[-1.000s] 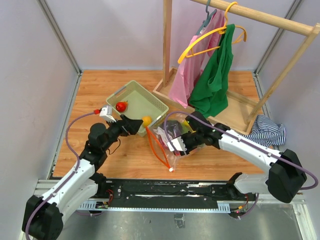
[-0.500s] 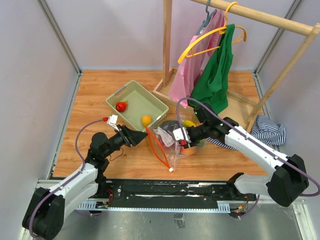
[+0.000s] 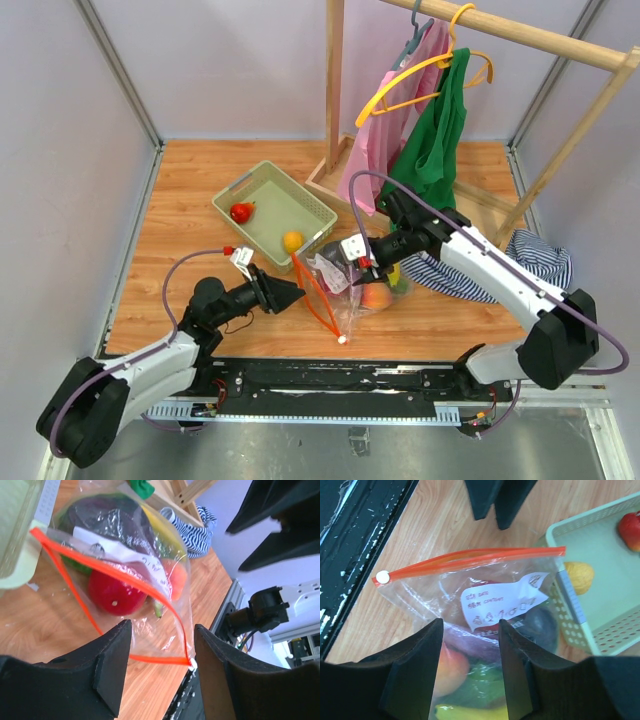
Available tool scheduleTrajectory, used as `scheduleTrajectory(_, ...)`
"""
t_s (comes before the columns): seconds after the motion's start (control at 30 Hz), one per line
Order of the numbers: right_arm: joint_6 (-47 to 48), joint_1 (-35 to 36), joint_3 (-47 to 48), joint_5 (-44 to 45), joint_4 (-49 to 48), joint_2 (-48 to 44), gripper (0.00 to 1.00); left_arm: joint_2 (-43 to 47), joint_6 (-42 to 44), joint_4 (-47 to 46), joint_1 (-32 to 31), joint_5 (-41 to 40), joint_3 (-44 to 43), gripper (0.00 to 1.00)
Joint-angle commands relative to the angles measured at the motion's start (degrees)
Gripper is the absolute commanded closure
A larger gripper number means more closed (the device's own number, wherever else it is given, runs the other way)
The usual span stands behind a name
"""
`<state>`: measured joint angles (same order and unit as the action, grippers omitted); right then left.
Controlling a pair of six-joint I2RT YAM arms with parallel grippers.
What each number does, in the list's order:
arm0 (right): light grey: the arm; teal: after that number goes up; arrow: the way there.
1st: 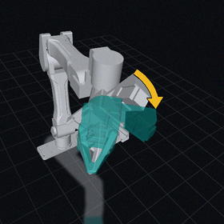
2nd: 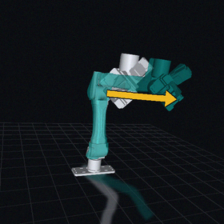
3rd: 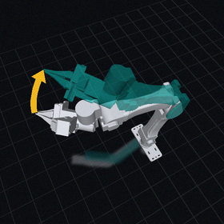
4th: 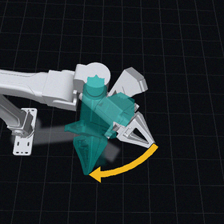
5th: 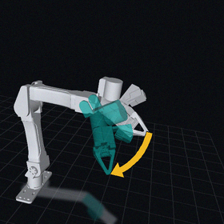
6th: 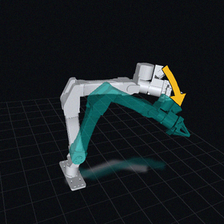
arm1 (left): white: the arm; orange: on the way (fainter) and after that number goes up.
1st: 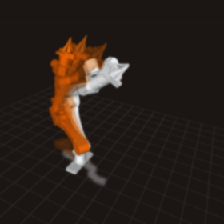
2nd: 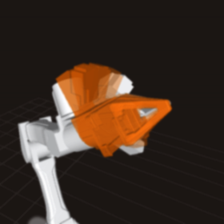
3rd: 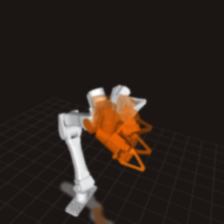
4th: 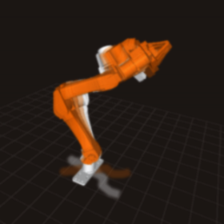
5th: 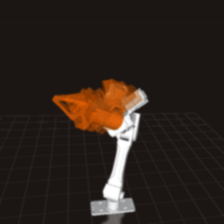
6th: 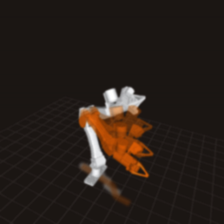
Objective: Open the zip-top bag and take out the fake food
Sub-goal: Pick up the fake fruit from the zipper food storage bag.
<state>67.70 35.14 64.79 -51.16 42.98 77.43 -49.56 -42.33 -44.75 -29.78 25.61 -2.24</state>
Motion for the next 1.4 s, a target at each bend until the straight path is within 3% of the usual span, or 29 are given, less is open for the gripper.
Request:
scheduleTrajectory(0.0, 6.21, -0.46, 5.25, -2.81, 8.06, 3.03, 0.5, 1.48, 3.85, -6.9, -0.59, 0.79, 4.12, 0.42)
scheduleTrajectory(0.2, 8.72, 2.15, 3.49, -0.21, 3.75, 5.29, 0.4, 1.07, 6.81, -10.02, -0.8, 0.85, 6.0, 0.39)
scheduleTrajectory(0.53, 1.41, 3.71, 2.64, 8.55, -6.19, 10.12, 0.4, -9.55, 10.44, -21.71, -4.6, 0.22, 6.33, 0.39)
scheduleTrajectory(0.9, -0.58, 6.37, 0.04, 11.38, -11.43, 14.01, 0.39, -18.88, 21.54, -29.44, -11.0, -4.01, 6.87, 0.41)
scheduleTrajectory(1.13, -1.74, 7.59, 0.59, 15.73, -12.13, 16.01, 0.39, -20.83, 31.39, -30.1, -12.66, -5.35, 7.1, 0.36)
scheduleTrajectory(1.37, -0.58, 7.51, -0.43, 17.18, -12.13, 16.92, 0.39, -21.15, 36.08, -26.96, -12.67, -4.29, 6.21, 0.35)
